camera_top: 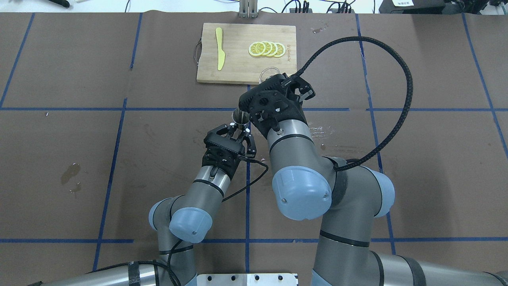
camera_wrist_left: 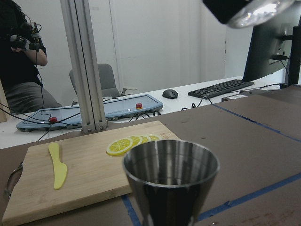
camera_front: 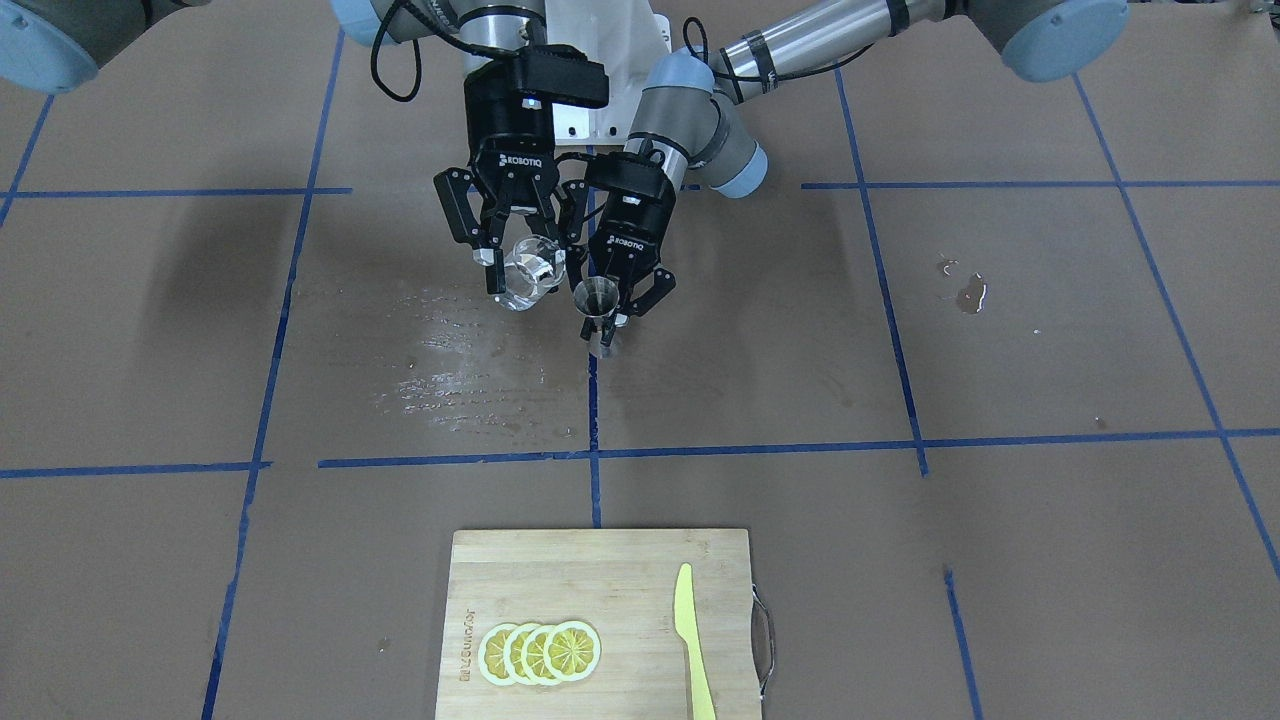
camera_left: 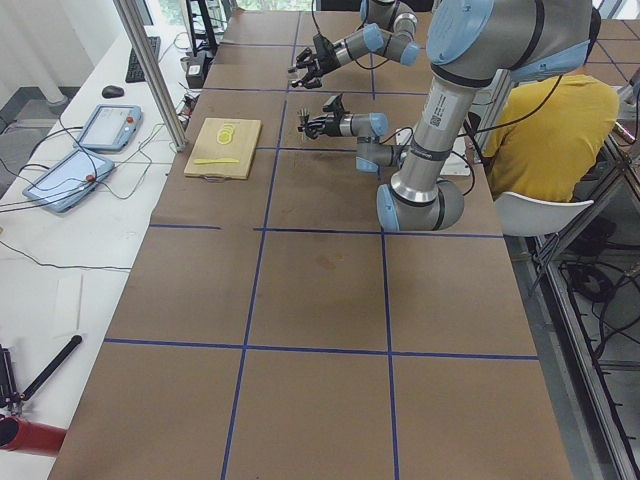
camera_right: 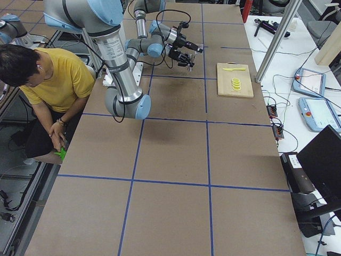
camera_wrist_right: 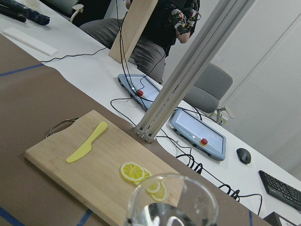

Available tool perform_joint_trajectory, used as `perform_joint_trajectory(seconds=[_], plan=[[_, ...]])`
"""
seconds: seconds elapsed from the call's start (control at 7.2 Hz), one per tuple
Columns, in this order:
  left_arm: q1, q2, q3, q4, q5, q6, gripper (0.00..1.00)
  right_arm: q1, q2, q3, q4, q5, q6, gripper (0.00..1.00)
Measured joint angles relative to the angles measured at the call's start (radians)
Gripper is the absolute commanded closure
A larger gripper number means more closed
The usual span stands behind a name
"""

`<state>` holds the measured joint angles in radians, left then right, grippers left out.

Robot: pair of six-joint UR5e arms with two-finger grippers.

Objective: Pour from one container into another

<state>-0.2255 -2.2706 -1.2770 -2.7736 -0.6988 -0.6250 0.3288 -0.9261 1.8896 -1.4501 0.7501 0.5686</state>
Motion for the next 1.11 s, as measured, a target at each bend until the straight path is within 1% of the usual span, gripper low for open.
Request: perform_joint_trajectory(seconds=[0.56, 1.11], plan=[[0.010, -0.021, 0.021, 0.001, -0.003, -0.017, 1.00, 0.006, 0.034, -0.001, -0.073, 0.003, -0.129, 0.97], [0.004, -0.033, 0.026, 0.000, -0.013, -0.018, 1.00, -0.003, 0.036, -0.002, -0.089, 0.018, -0.205, 0.97]])
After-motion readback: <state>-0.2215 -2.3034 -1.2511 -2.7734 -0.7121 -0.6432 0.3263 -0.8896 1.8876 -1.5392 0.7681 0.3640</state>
